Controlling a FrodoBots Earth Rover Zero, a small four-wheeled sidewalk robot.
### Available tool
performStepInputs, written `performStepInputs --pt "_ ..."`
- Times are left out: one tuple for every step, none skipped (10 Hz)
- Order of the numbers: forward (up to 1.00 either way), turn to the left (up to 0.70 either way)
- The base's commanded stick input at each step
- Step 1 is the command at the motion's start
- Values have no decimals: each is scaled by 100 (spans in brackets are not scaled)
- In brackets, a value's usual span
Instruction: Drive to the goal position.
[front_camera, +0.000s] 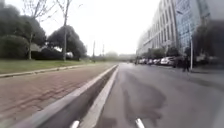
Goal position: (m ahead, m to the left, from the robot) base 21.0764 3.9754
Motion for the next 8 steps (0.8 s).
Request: performStepInputs --pt "44 -26" --pt "44 -26" --pt "44 -26" --pt "44 -26" --pt "44 -26" --pt "44 -26" --pt "44 -26" --pt "44 -26"
